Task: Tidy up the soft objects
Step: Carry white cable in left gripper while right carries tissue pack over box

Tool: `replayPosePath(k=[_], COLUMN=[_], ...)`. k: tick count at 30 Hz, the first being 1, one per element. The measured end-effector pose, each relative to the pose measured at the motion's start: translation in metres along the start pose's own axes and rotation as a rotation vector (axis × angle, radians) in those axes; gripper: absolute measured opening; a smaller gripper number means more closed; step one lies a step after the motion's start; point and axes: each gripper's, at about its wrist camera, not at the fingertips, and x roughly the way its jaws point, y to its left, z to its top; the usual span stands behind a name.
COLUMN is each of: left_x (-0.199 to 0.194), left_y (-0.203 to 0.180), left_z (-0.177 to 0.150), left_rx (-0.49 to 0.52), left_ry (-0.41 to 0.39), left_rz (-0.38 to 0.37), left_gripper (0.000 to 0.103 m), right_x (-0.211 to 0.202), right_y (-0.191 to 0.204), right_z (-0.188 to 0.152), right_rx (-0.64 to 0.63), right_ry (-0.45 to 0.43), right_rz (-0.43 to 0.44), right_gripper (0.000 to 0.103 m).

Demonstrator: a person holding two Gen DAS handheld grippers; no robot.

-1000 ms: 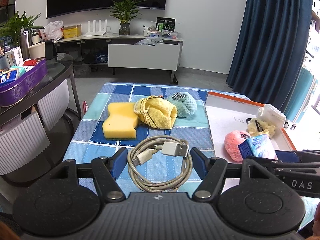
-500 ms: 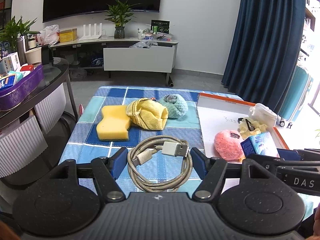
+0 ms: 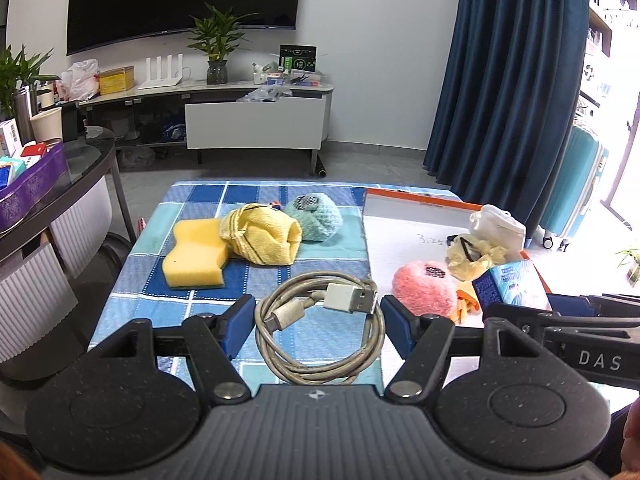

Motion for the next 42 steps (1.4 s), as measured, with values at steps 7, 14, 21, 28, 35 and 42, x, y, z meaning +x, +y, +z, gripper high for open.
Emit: replayPosePath(k=[7, 14, 21, 28, 35, 42], left_x=[-0.001, 0.002, 0.006, 0.010, 0.017, 0.024], left_y=[-0.011, -0.025, -0.040, -0.053, -0.067, -0.078], left_z=[0.002, 0.004, 0.004, 0.006, 0.006, 0.003], left_rx=[0.014, 0.037, 0.062, 0.085, 0.099, 0.113], left_ry=[-0.002, 0.001, 0.008, 0.011, 0.020, 0.033], left_rz=[-0.024, -0.053, -0.083, -0.108, -0.133, -0.153], left_gripper=[0.069, 0.069, 0.069, 0.069, 0.069, 0.069], right_x=[-0.010, -0.017, -0.023, -0.026, -0.027, -0.027], right_y=[-0.011, -0.024, -0.038, -0.047, -0.059, -0.071], right_z=[0.001, 0.001, -0.001, -0.001, -0.003, -0.005], right_rx=[0.020, 0.044, 0.063, 0.079, 0.098, 0.120], right_ry=[-0.020, -0.035, -0.041, -0.045, -0.045, -0.044], right_rz=[-0.019, -0.051, -0.082, -0.098, -0.122, -0.144], right_gripper=[0.064, 0.064, 0.064, 0.065, 0.065, 0.065])
